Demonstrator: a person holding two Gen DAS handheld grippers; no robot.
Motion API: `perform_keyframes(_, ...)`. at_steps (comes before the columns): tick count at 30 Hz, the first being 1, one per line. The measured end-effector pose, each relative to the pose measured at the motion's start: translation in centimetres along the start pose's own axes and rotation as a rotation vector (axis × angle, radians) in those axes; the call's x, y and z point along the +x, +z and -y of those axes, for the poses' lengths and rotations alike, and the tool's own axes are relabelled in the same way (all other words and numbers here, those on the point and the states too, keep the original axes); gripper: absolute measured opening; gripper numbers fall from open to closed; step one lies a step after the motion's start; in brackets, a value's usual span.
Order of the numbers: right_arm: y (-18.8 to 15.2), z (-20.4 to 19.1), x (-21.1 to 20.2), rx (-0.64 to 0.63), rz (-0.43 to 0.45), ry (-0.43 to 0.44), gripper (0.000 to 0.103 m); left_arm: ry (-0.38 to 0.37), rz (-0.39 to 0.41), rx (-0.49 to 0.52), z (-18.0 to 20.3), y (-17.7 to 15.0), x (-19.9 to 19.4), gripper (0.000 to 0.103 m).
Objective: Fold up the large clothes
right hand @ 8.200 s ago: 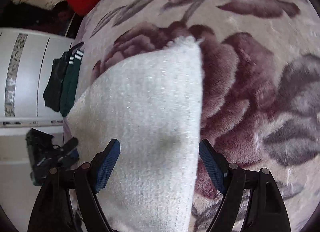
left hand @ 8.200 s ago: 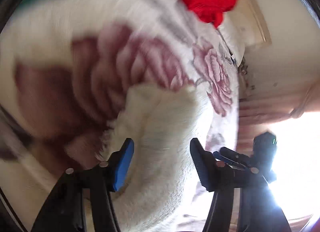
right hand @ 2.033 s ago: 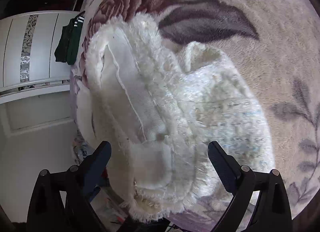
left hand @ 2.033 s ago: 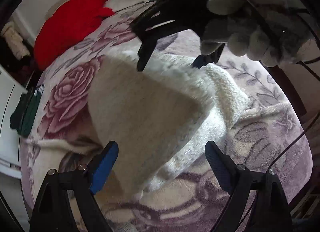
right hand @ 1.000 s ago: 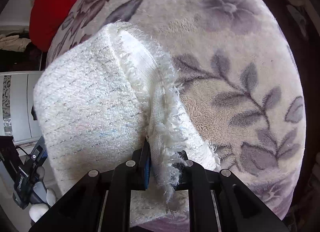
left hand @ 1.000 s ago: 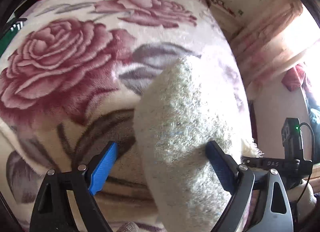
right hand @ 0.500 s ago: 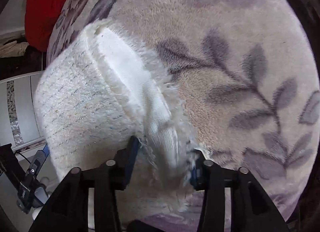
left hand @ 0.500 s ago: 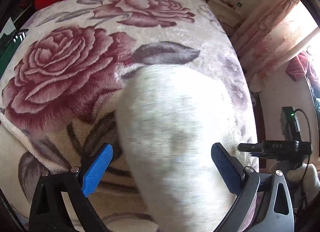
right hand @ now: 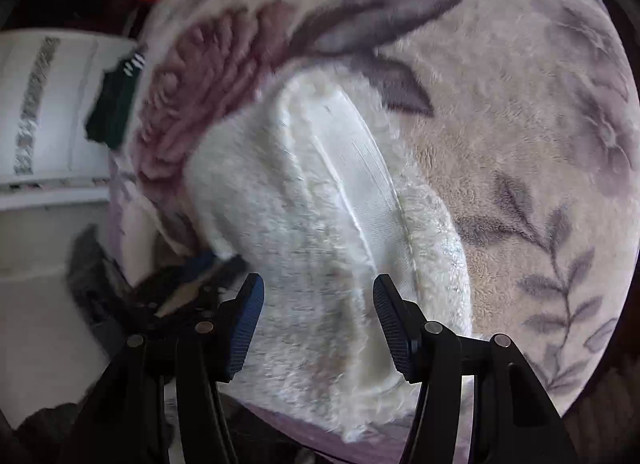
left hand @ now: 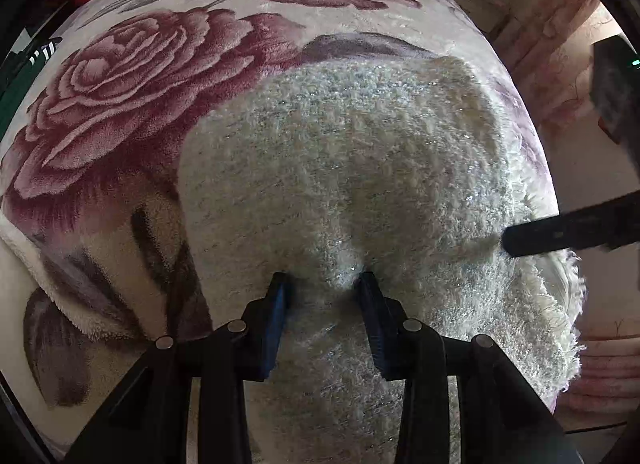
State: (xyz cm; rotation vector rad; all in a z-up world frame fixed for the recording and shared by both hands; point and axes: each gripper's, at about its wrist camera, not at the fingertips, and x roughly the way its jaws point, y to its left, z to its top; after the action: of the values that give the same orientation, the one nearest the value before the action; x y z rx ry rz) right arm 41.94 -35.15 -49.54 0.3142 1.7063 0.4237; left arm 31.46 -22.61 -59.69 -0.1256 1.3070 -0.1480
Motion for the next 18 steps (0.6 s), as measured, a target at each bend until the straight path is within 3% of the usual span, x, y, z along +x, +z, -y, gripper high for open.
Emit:
perform_keyframes(2,-0.3,-0.2,4.4,-0.01,-0.09,-0.096,0.05,-0.006,0.002,0.018,0.3,-0.4,0.9,0.033)
perform_keyframes(4,-0.2,-0.2,8.2,-0.029,-0.123,-0.193,0.05,0.039,0.021,0.075,1.4,-0.7,1.2,0.034)
perform_keyframes(6,0.0,0.1,8.5,0.018,-0.111,-0.184,0.051,0.032,0.043,0.06,1.4,-0.3,-0.5,0.035)
perform_keyframes(8,-0.1,0.5,6.4,0.049,-0.115,-0.1,0.052,-0.025,0.048,-0.003,0.6,0.1,-2.7,0.037)
perform_keyframes(10,-1.1,1.7,2.6,0.074,-0.056,0.053,0.055,-0.114,0.063,-0.088,-0.9,-0.1,-5.2,0.039)
perform_keyframes(12,-2.9,3.7,-1.0,0.141,0.016,0.17,0.075,-0.199,0.091,-0.173,-2.4,-1.1,-7.0,0.066)
perform_keyframes(13,-4.0,4.8,-2.3,0.18,0.045,0.193,0.077,-0.231,0.105,-0.212,-3.1,-1.9,-7.6,0.08)
perform_keyframes(15,-6.3,6.5,-3.6,0.245,0.078,0.241,0.077,-0.24,0.092,-0.242,-3.3,-3.0,-7.4,0.08)
perform_keyframes(18,-9.2,7.4,-2.2,0.302,0.035,0.295,0.077,-0.228,0.026,-0.259,-3.4,-4.3,-6.0,0.08)
